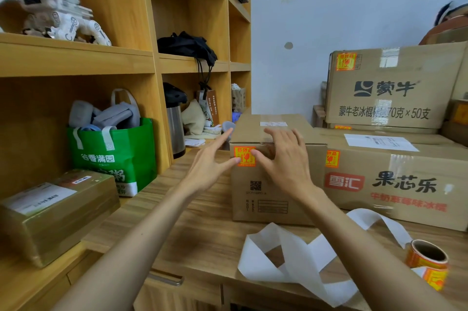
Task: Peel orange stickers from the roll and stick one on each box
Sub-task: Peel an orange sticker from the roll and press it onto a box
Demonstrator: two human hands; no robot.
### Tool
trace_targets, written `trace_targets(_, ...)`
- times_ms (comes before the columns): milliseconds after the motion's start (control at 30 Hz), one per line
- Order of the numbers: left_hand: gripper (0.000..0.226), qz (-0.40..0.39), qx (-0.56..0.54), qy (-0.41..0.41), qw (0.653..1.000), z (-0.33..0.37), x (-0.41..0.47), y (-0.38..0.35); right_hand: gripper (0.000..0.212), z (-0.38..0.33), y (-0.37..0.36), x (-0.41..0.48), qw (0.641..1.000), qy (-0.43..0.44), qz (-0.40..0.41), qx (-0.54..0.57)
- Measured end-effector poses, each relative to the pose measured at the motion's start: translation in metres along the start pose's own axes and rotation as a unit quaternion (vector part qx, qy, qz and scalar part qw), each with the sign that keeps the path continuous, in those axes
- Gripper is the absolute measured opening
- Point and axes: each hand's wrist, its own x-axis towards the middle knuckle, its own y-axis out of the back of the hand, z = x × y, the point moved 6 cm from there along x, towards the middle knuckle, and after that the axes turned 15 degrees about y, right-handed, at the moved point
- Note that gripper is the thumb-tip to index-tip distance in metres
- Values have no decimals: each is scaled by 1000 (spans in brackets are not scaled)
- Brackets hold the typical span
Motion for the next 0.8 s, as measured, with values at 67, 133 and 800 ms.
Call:
trace_targets(67, 66, -2, 2, -5, 1000, -2, 5, 0, 55, 7, -2, 4, 999, 5, -46, 12)
trace_targets(133, 57, 14, -2, -13, 1000, -3, 6, -1, 56, 14, -4, 3, 996, 2, -76, 39)
trace_targets(800, 33, 22, -65, -29, 997, 1, 10, -5, 56, 39, -6, -5, 993, 8, -54, 105)
